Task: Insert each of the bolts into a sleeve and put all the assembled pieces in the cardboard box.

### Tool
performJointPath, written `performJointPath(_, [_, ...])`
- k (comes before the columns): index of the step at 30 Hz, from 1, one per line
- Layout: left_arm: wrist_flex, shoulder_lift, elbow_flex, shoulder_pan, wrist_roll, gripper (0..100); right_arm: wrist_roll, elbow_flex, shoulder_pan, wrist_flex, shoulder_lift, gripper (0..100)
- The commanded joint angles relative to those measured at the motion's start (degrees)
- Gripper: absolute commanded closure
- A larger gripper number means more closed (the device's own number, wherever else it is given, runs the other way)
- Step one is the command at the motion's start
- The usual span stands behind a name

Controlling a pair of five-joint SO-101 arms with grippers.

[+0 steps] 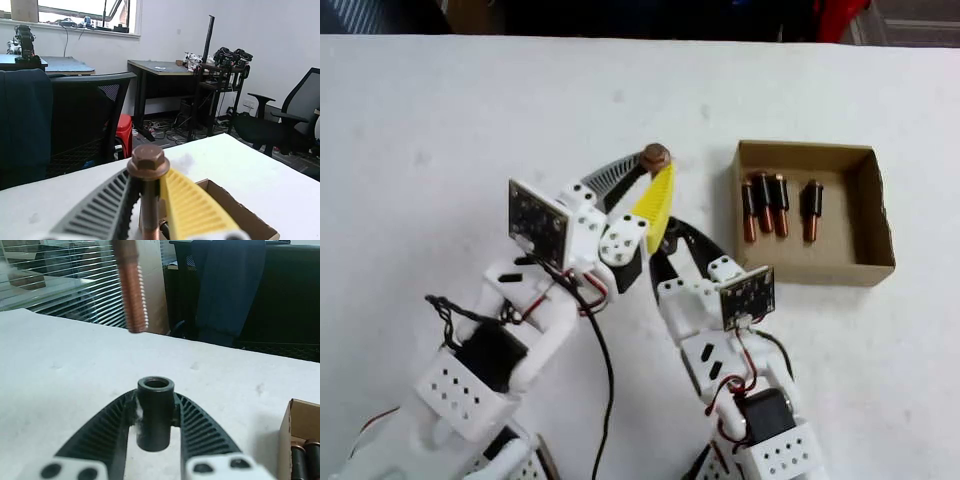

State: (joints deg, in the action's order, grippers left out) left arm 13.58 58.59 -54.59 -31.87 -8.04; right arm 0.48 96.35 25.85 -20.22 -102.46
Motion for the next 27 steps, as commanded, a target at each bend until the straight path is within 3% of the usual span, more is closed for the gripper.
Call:
performJointPath(1, [-1.6, 2.1, 0.3, -0.9, 0.4, 98, 1.7, 0.4, 0.6, 1.7, -0.7, 98.1])
performJointPath(13, [-1.9, 2.1, -1.2, -0.6, 0.4, 98, 8.8, 0.4, 4.0, 2.8, -0.7, 98.1])
performJointPath(27, [-1.9, 2.3, -3.1, -0.6, 0.4, 98, 7.9, 0.4, 3.5, 2.8, -0.7, 98.1])
